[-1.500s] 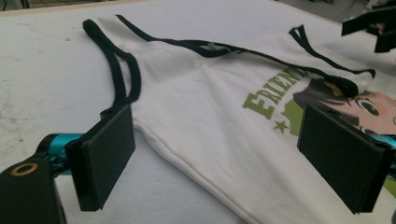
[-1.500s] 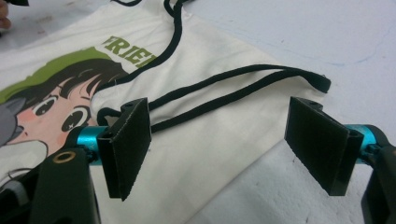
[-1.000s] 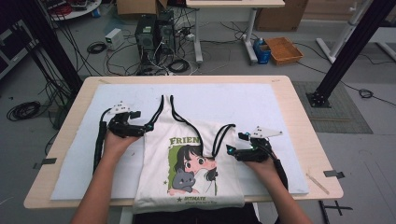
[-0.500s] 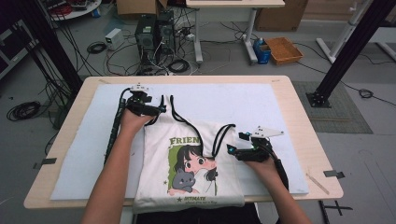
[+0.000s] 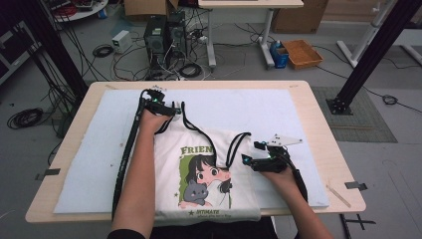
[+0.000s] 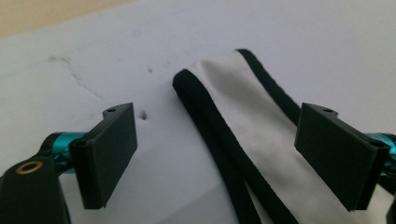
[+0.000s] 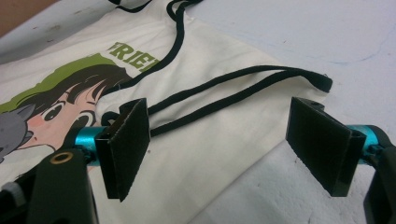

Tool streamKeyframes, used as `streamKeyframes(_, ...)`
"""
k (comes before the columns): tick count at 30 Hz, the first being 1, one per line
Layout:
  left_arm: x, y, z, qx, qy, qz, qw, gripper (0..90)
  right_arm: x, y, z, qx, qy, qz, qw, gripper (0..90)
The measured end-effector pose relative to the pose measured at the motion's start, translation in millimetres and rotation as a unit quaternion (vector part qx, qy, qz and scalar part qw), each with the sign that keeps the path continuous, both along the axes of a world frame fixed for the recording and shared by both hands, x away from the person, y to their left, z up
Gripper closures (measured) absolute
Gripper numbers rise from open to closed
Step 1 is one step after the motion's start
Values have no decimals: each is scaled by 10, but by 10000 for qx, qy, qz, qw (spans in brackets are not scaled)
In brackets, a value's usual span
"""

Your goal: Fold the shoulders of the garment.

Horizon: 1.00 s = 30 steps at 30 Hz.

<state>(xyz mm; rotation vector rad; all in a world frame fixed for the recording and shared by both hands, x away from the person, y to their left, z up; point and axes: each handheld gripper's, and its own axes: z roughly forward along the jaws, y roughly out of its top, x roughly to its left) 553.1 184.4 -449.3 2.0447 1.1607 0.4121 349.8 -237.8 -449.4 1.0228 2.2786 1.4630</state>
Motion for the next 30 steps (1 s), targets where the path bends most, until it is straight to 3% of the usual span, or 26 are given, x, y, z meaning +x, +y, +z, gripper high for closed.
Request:
streamKeyframes(1, -9, -34, 5, 224, -51, 3, 9997, 174, 0, 0, 0, 0, 0, 4, 10000, 221)
streamKeyframes(2, -21, -58, 16, 309, -80, -19, 9995, 197, 0, 0, 0, -3, -1, 6, 10000, 221)
streamKeyframes(3, -42, -67, 33, 288, -97, -119, 9995, 248, 0, 1, -1, -16, -5, 9, 10000, 221)
streamKeyframes(7, -130, -158, 49, 349, -247, -415, 9982, 605, 1, 8, -1, -35, 8, 28, 10000, 222)
streamKeyframes(11, -172, -205, 53, 345, -274, -533, 9976, 800, -6, 11, 0, -59, -19, 24, 10000, 222)
streamKeyframes(16, -241, -227, 108, 532, -527, -718, 9946, 838, 1, 6, -1, -33, -9, 20, 10000, 222)
streamKeyframes(18, -293, -204, 167, 387, -577, -781, 9945, 839, 1, 5, -2, -29, -10, 19, 10000, 222)
streamKeyframes(24, -617, -104, 363, 239, -934, -829, 9919, 838, -6, 5, 0, -30, -30, 13, 10000, 222)
streamKeyframes(25, -617, -104, 363, 239, -934, -829, 9919, 837, -8, 6, 1, -32, -37, 6, 10000, 222)
streamKeyframes(26, -764, -68, 417, 147, -1100, -837, 9903, 837, -8, 6, 0, -34, -41, 7, 10000, 222)
streamKeyframes(30, -1090, -65, 455, -12, -1292, -992, 9866, 836, -5, 3, -1, -18, -39, 17, 10000, 222)
